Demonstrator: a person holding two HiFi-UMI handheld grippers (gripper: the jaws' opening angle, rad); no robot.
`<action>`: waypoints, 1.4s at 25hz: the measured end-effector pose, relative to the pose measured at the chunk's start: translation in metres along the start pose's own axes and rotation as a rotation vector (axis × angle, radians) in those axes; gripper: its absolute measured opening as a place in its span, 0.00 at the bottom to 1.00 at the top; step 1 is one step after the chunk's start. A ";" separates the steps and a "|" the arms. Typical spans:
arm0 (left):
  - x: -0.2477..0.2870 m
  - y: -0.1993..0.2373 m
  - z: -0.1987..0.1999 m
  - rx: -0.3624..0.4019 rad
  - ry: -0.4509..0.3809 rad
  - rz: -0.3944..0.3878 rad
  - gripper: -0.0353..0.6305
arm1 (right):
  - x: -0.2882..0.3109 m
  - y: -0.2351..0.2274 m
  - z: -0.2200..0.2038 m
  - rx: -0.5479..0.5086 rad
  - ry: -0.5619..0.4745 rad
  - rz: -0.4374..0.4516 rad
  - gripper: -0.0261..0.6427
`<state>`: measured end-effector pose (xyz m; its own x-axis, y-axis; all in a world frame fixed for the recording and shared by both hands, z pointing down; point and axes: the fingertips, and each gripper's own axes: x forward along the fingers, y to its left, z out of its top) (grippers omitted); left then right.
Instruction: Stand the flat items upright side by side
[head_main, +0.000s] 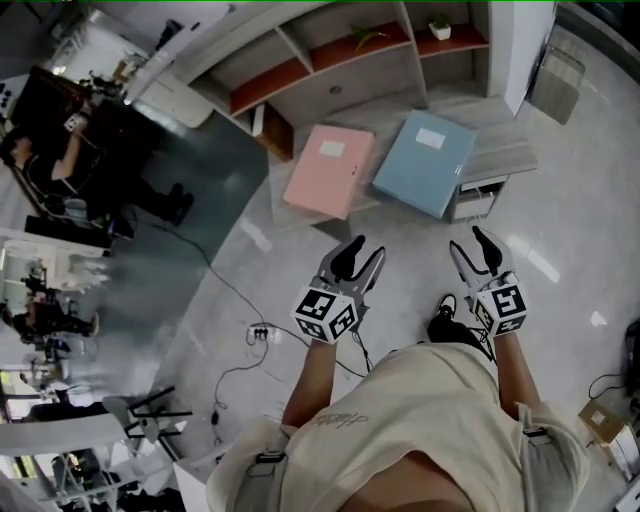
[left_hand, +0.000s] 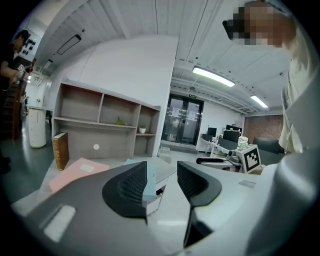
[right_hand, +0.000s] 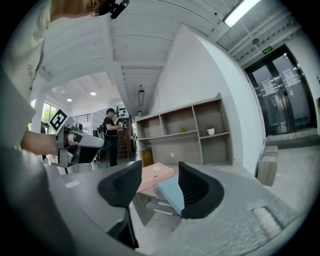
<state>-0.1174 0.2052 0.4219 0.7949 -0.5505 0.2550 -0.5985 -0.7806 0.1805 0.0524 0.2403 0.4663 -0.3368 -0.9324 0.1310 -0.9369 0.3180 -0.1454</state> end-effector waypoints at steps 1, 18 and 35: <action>0.008 0.002 0.003 0.004 0.010 0.005 0.37 | 0.005 -0.008 0.002 0.009 -0.001 0.002 0.39; 0.083 0.037 -0.008 -0.031 0.089 0.064 0.36 | 0.052 -0.082 0.008 -0.019 0.042 -0.011 0.36; 0.204 0.139 0.016 -0.020 0.140 -0.069 0.35 | 0.162 -0.137 0.034 -0.059 0.145 -0.109 0.38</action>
<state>-0.0367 -0.0203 0.4836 0.8132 -0.4481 0.3713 -0.5460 -0.8082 0.2205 0.1298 0.0400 0.4741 -0.2386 -0.9289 0.2832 -0.9711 0.2295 -0.0656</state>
